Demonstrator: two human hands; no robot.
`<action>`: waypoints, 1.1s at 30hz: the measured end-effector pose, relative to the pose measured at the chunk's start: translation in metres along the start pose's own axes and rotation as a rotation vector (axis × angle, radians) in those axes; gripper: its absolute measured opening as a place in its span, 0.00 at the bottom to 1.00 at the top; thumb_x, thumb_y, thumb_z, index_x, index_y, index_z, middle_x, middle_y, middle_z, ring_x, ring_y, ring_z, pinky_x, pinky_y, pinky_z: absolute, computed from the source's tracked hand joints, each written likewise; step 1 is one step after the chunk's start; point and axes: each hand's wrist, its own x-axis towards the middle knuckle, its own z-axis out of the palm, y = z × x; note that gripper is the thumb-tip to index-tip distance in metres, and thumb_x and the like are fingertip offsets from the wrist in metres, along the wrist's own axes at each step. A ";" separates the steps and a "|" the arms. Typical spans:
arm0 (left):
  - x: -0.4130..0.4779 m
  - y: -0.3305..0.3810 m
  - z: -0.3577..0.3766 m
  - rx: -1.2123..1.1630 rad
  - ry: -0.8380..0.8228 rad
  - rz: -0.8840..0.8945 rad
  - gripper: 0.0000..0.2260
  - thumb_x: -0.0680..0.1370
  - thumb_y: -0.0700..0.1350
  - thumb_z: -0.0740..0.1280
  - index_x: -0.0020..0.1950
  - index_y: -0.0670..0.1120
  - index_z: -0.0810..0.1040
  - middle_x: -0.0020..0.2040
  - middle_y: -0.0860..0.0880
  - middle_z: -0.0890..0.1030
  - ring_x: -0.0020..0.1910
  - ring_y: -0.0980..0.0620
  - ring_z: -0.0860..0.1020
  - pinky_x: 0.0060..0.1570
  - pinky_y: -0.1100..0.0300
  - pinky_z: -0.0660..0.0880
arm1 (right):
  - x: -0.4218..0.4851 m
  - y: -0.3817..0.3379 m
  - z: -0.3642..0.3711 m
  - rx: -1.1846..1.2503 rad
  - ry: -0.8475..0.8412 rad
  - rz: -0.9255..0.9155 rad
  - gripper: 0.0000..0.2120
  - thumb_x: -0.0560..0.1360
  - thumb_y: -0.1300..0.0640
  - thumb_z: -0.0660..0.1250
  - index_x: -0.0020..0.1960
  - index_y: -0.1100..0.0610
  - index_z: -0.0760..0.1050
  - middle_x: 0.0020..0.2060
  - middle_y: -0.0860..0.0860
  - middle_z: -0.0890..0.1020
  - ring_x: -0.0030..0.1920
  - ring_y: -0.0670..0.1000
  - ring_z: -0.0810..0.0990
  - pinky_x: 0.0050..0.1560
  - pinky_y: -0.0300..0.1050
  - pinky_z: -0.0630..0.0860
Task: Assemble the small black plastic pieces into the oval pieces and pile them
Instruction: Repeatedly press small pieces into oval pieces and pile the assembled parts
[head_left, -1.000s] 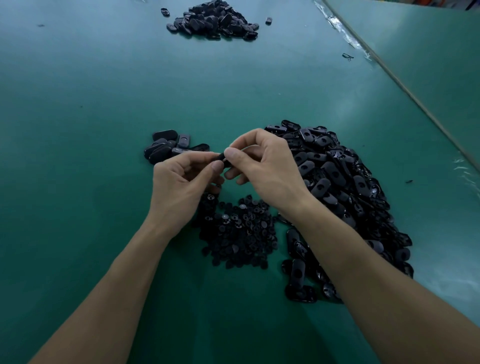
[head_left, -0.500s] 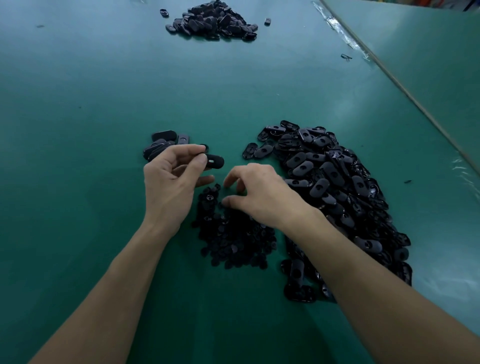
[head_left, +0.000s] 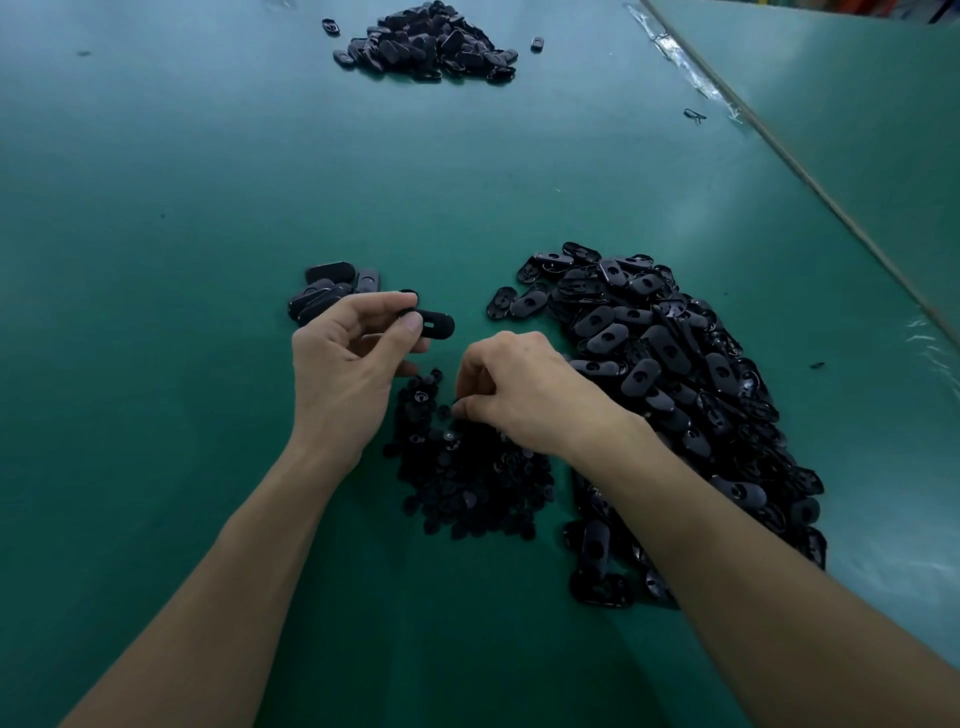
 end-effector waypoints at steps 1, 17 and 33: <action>0.000 0.000 0.000 0.004 -0.001 0.003 0.06 0.78 0.37 0.71 0.50 0.47 0.82 0.41 0.51 0.86 0.40 0.53 0.85 0.37 0.65 0.79 | 0.000 -0.001 0.000 -0.004 -0.004 -0.004 0.05 0.76 0.53 0.73 0.47 0.54 0.80 0.44 0.52 0.80 0.45 0.55 0.81 0.51 0.54 0.81; 0.000 -0.002 0.000 -0.028 -0.023 0.003 0.05 0.75 0.36 0.74 0.49 0.44 0.81 0.41 0.49 0.85 0.39 0.54 0.83 0.42 0.63 0.80 | -0.004 -0.018 -0.010 0.358 0.395 -0.170 0.06 0.76 0.61 0.71 0.53 0.55 0.83 0.38 0.44 0.83 0.39 0.39 0.80 0.45 0.29 0.75; -0.002 -0.003 0.002 -0.039 -0.075 0.010 0.07 0.75 0.33 0.73 0.48 0.43 0.82 0.40 0.50 0.86 0.39 0.54 0.85 0.42 0.63 0.80 | -0.005 -0.021 -0.007 0.255 0.467 -0.087 0.09 0.79 0.61 0.68 0.55 0.53 0.85 0.46 0.49 0.86 0.46 0.45 0.83 0.52 0.43 0.81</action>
